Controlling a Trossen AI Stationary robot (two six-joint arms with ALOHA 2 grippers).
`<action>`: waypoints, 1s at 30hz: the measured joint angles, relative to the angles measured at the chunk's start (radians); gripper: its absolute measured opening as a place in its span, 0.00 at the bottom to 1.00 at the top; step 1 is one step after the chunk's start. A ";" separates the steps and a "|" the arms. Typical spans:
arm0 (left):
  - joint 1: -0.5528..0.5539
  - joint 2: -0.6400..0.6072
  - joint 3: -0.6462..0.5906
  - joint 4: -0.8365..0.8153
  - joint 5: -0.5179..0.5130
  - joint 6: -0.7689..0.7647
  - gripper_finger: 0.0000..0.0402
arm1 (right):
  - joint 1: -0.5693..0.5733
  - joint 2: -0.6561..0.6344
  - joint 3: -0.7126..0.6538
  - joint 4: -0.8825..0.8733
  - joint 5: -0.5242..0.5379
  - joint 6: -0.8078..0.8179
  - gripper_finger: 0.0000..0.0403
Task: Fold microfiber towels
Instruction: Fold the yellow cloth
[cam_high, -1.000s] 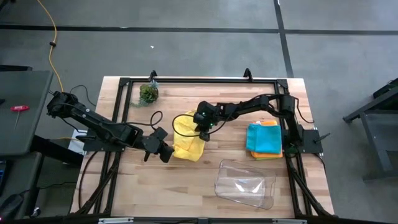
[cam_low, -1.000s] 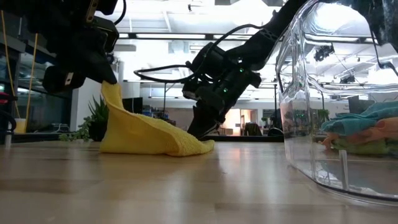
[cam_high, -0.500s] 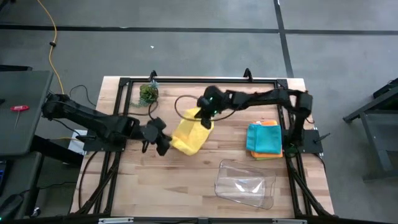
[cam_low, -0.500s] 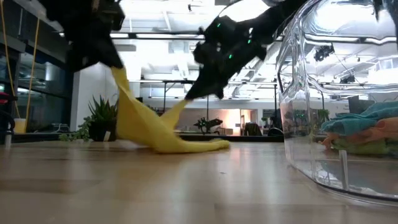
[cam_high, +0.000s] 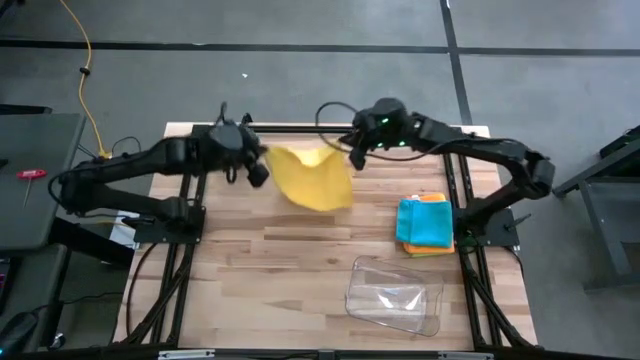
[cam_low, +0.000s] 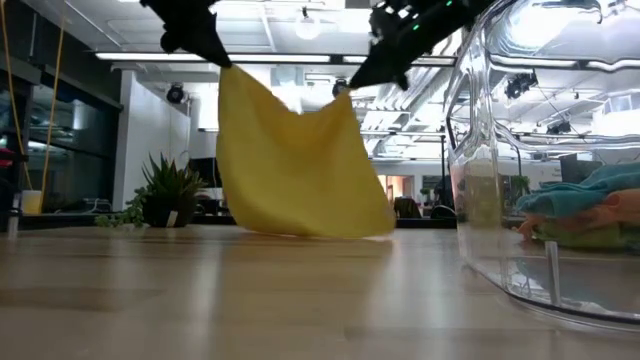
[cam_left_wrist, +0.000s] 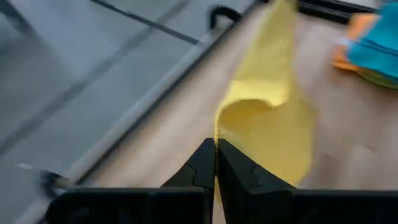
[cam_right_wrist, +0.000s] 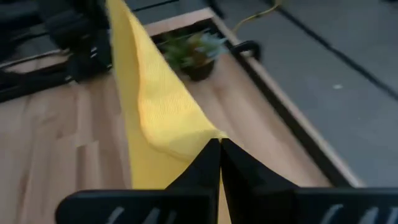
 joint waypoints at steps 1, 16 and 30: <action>0.034 0.004 0.015 0.006 -0.001 0.041 0.00 | -0.010 -0.025 0.000 -0.018 0.017 -0.002 0.00; 0.333 0.071 0.059 0.211 0.008 0.377 0.00 | -0.098 -0.205 0.000 -0.111 0.074 0.023 0.00; 0.218 0.072 -0.072 0.150 0.031 0.245 0.00 | 0.028 -0.154 0.000 -0.341 0.091 0.020 0.00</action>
